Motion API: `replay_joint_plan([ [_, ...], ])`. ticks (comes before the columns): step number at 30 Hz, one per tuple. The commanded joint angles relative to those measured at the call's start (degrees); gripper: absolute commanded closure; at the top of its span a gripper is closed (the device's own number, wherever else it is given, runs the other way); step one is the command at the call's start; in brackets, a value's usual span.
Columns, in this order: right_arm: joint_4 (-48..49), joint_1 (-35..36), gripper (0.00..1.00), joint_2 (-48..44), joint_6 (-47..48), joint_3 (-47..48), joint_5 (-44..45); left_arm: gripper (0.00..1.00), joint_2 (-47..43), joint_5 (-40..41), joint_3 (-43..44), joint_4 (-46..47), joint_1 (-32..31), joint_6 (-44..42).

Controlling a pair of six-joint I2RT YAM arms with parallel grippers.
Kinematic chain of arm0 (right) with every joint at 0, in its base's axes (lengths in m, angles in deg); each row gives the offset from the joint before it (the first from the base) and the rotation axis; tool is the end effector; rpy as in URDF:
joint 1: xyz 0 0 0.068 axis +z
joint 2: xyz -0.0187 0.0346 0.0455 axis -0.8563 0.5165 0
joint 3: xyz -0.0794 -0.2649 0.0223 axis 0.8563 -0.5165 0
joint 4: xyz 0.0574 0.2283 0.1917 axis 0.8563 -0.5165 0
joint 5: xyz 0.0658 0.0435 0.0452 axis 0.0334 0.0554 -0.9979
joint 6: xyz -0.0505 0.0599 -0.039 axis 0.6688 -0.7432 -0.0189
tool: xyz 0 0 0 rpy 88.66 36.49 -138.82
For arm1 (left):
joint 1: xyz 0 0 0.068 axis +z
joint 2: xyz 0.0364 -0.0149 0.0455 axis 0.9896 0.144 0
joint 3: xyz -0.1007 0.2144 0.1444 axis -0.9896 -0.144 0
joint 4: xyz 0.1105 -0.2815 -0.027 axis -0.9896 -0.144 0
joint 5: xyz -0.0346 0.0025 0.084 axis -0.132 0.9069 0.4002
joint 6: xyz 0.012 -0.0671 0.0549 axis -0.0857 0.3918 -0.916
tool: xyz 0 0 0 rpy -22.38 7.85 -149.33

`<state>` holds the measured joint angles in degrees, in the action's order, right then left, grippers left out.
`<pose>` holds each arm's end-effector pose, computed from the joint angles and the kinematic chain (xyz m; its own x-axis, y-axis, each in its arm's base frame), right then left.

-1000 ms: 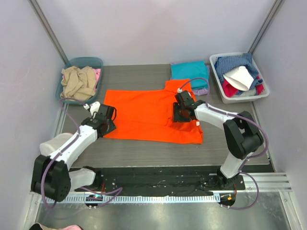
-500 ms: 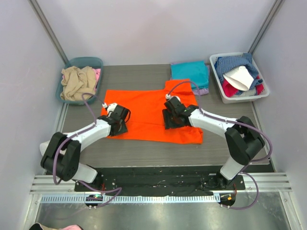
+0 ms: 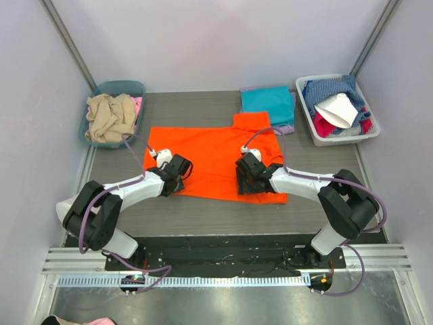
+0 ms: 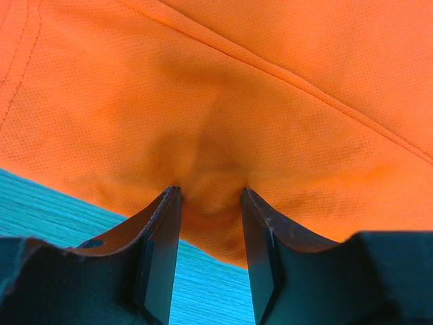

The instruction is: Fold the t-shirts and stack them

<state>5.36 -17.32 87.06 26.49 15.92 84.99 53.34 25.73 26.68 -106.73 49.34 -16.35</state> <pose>0.2746 0.2221 0.0986 -0.8623 -0.1001 -0.4963 -0.1606 0.9837 0.0806 0.2787 -0.1345 0.0937 -0.7475 -0.3322 -0.5752 -0.3878 0.9213 -0.0281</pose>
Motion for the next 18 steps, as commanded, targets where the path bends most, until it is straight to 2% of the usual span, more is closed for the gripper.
replay_joint_plan([
  [1, -5.41, 0.52, 0.44, 0.04, -2.92, -4.56, 1.15, 0.56, 1.61, -1.87, -4.79, -5.44, -3.73, 6.73],
  [6, -7.25, 0.60, 0.44, -1.81, -3.80, -5.26, 1.68, 0.54, -0.15, -2.31, -6.38, -8.43, -10.13, 11.39],
  [12, -10.59, 0.69, 0.44, -5.15, -5.55, -5.70, 0.72, 0.54, -2.87, 0.06, -8.04, -17.13, -19.10, 20.79],
  [18, -13.66, 0.96, 0.44, -8.22, -6.96, -6.23, 0.36, 0.54, -5.60, 0.24, -9.98, -21.79, -25.79, 29.31],
])
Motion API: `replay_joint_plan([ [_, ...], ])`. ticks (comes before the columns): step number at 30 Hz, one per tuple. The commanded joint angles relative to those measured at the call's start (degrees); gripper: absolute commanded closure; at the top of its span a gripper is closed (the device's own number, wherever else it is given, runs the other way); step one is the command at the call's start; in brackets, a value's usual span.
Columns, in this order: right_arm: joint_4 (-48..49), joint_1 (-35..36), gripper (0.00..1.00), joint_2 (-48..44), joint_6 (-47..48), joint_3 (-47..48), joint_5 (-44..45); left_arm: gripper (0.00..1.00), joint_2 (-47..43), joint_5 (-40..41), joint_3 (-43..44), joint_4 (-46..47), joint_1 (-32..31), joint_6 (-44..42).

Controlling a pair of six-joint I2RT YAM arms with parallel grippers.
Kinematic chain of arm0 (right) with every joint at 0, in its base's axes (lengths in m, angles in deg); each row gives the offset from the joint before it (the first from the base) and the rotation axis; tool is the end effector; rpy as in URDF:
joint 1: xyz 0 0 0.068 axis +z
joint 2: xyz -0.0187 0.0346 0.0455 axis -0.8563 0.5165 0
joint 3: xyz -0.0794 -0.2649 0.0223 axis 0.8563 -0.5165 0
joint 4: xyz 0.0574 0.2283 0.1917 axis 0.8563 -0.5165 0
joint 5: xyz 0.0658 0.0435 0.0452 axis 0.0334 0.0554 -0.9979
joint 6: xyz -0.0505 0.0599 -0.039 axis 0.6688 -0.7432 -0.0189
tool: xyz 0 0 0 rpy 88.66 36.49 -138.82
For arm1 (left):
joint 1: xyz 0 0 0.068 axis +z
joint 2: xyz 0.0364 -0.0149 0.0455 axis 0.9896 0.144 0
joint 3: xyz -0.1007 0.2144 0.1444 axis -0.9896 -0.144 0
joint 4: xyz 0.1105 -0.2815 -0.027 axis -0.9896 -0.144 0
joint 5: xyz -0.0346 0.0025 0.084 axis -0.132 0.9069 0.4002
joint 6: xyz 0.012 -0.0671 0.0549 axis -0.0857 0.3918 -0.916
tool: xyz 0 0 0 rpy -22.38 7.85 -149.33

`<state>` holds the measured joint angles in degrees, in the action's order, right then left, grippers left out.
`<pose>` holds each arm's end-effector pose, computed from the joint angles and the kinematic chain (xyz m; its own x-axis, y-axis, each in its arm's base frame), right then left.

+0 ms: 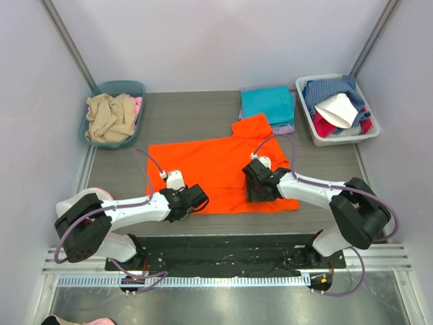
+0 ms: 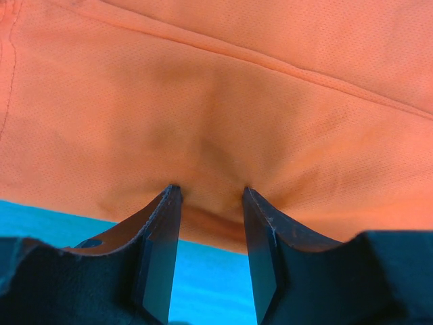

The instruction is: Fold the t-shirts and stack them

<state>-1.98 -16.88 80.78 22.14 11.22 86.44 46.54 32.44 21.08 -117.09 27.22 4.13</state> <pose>0.2451 0.1966 0.0990 -0.8997 -0.0613 -0.4322 -0.0870 0.9954 0.0399 0.1842 -0.1834 0.0921 -0.7504 -0.2930 -0.5925 -0.3327 0.9420 -0.0445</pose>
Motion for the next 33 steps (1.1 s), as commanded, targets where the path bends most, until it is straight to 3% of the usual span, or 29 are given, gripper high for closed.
replay_joint_plan([
  [1, -6.85, 0.52, 0.44, -2.30, -2.87, -1.62, -1.00, 0.54, 0.85, -6.29, -4.47, -11.96, -4.29, 9.54],
  [8, -11.60, 0.61, 0.44, -12.22, -3.76, 2.24, 1.11, 0.50, -1.34, -2.44, 0.43, -19.07, -9.22, 13.15],
  [12, -13.36, 0.61, 0.41, -17.59, -0.60, 11.19, 7.85, 0.45, -3.54, 4.31, 11.65, -26.88, -9.92, 10.78],
  [13, -13.27, 0.26, 0.39, -17.77, 0.19, 15.21, 9.54, 0.29, -3.90, 6.43, 13.78, -28.13, -9.92, 9.56],
  [15, -12.31, -0.79, 0.31, -16.55, 2.30, 19.19, 14.71, 0.18, -4.69, 11.87, 19.85, -30.93, -9.66, 7.71],
  [17, -10.29, -4.74, 0.27, -12.52, 6.69, 23.77, 15.88, 0.09, -5.21, 14.53, 24.85, -32.35, -8.61, 4.63],
  [19, -7.04, -10.09, 0.26, -8.74, 9.59, 28.15, 9.84, 0.03, -6.01, 17.08, 27.07, -33.85, -7.56, 2.70],
  [23, -0.80, -20.90, 0.26, 5.21, 13.02, 34.93, 3.50, 0.01, -9.95, 17.79, 27.52, -33.50, -5.18, -0.99],
  [29, 3.42, -27.42, 0.28, 25.16, 18.99, 50.13, -5.29, 0.00, -17.87, 13.84, 20.23, -30.17, -4.91, -1.00],
  [33, 3.08, -27.87, 0.29, 33.35, 24.26, 59.79, -8.81, 0.00, -21.03, 11.38, 16.27, -29.28, -4.91, 0.75],
])
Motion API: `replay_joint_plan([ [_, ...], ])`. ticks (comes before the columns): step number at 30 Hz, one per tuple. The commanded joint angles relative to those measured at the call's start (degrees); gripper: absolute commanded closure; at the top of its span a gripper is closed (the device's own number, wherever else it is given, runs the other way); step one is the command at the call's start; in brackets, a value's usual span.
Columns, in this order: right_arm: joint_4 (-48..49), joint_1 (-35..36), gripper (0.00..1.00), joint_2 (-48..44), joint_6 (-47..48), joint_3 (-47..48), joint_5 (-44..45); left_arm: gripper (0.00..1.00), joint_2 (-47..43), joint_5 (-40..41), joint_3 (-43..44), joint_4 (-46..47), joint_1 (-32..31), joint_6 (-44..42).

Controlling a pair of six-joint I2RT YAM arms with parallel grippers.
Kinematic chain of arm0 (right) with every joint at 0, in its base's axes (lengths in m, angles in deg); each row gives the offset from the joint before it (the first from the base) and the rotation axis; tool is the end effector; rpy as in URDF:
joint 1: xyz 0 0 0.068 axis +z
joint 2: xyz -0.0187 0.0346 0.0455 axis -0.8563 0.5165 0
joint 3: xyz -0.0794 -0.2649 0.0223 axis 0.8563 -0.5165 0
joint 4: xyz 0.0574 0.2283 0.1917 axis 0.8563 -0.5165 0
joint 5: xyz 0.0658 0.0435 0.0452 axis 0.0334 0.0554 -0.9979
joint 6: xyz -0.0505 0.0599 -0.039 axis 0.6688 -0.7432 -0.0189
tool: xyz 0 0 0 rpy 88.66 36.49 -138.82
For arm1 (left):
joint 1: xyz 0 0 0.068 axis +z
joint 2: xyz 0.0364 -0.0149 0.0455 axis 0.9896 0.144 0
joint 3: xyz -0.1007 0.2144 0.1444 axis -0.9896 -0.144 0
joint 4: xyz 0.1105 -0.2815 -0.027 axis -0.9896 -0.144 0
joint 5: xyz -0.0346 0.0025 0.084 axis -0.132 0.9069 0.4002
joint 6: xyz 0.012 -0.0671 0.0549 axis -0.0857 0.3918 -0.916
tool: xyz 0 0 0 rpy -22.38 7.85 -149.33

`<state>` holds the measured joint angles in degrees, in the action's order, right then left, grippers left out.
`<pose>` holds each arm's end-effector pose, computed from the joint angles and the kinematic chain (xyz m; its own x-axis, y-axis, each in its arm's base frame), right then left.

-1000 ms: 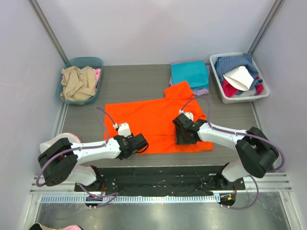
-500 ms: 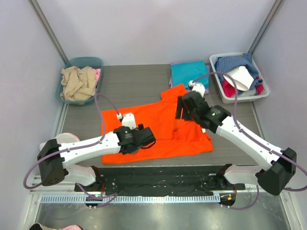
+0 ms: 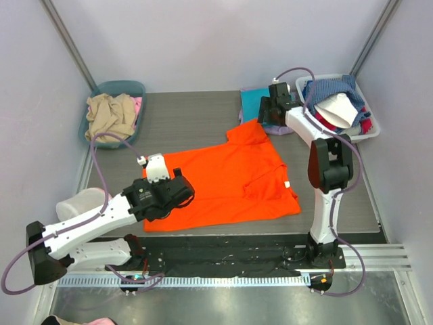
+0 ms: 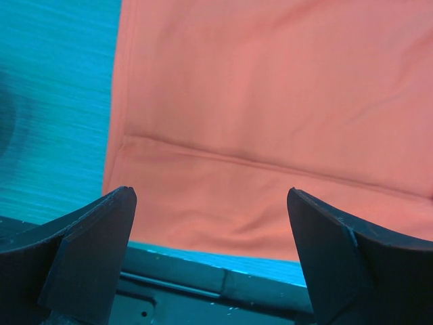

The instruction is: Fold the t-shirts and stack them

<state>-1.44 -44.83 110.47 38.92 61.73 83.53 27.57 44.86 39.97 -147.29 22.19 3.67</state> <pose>0.5181 0.1152 0.2048 -0.7049 0.1388 -0.6956 0.1072 0.9903 0.0889 0.1632 -0.1663 0.2647 -0.5920 -0.2704 -0.7592 -0.2871 0.9510 -0.1148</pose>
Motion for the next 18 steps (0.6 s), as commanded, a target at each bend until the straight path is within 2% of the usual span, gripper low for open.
replay_joint_plan([
  [1, 2.44, 0.09, 0.29, 4.57, 8.19, 10.09, -6.26, 0.00, -2.68, -1.30, -3.49, 0.92, 0.11, 1.56],
  [9, 3.14, -0.27, 0.29, 8.35, 8.38, 11.50, -11.88, 0.00, -3.38, -2.01, -5.17, 0.93, 0.11, 3.68],
  [18, 3.23, -0.27, 0.36, 11.60, 8.90, 11.32, -15.05, 0.00, -4.08, -1.66, -5.95, 0.40, 0.11, 3.85],
])
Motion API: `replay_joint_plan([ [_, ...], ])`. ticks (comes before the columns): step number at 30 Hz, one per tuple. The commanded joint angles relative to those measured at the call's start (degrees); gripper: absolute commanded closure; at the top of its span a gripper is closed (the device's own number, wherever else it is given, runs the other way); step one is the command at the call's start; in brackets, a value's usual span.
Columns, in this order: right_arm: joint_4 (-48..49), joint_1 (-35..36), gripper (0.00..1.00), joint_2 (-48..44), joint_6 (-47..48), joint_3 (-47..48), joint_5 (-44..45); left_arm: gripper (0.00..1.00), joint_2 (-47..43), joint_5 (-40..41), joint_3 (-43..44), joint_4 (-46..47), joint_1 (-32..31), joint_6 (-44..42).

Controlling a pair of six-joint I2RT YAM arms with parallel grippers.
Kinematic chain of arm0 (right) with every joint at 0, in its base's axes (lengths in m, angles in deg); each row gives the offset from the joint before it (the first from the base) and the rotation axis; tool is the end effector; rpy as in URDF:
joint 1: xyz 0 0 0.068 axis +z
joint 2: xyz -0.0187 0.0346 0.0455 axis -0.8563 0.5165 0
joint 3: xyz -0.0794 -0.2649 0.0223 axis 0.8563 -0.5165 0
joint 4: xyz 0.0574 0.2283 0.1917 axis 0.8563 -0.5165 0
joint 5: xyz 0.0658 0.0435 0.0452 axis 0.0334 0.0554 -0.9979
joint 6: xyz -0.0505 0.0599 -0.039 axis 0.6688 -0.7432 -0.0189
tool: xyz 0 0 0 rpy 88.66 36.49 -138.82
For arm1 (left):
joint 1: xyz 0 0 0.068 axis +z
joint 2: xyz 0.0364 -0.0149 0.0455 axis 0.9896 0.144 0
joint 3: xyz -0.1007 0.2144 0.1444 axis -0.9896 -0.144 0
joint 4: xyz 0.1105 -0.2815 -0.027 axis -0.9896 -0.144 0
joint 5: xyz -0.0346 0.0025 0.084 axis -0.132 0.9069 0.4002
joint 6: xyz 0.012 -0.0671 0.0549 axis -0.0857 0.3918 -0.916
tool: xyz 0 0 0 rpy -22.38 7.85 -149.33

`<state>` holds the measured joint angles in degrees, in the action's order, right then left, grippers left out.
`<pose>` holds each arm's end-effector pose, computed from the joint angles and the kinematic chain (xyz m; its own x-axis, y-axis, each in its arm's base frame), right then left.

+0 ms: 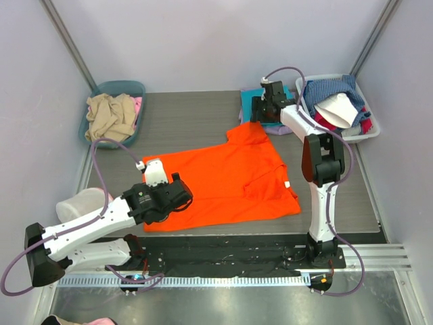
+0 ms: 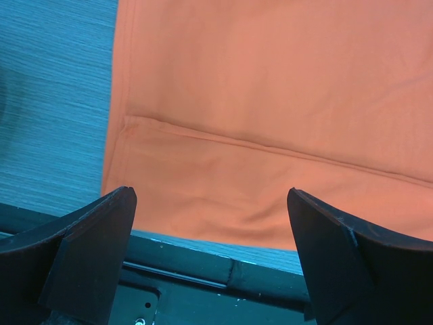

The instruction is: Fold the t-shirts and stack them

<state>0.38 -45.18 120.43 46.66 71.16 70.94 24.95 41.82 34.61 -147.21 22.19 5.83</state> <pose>0.5567 0.1388 0.1801 -0.7250 0.0085 -0.6886 -0.1336 0.9792 0.1527 0.1537 -0.1559 0.2395 -0.6352 -0.2840 -0.7183 -0.3003 0.9476 -0.1091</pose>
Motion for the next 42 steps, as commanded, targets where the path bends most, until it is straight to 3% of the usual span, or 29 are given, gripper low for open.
replay_joint_plan([
  [1, 1.42, 0.17, 0.37, 1.90, 1.34, 1.91, -2.55, 0.00, -1.64, 1.38, -0.60, 0.22, 0.11, 1.78],
  [10, 1.51, 0.08, 0.41, 4.10, 1.60, 3.49, -3.34, 0.00, -2.96, 0.77, -2.36, 0.05, 0.11, 3.18],
  [21, 1.86, 0.17, 0.39, 3.40, 1.34, 3.93, -3.60, 0.00, -2.96, 0.59, -2.80, 0.40, 0.11, 3.27],
  [26, 1.86, 0.08, 0.46, 4.10, 1.25, 4.10, -4.22, 0.00, -2.96, 0.68, -2.97, 0.22, 0.11, 3.45],
  [32, 1.86, 0.17, 0.62, 3.40, 1.43, 3.84, -4.66, 0.00, -3.22, 0.94, -2.98, 0.40, 0.11, 3.62],
  [42, 1.68, 0.08, 0.51, 3.49, 1.43, 5.24, -4.22, 0.00, -3.66, 0.59, -3.33, 0.40, 0.11, 3.97],
])
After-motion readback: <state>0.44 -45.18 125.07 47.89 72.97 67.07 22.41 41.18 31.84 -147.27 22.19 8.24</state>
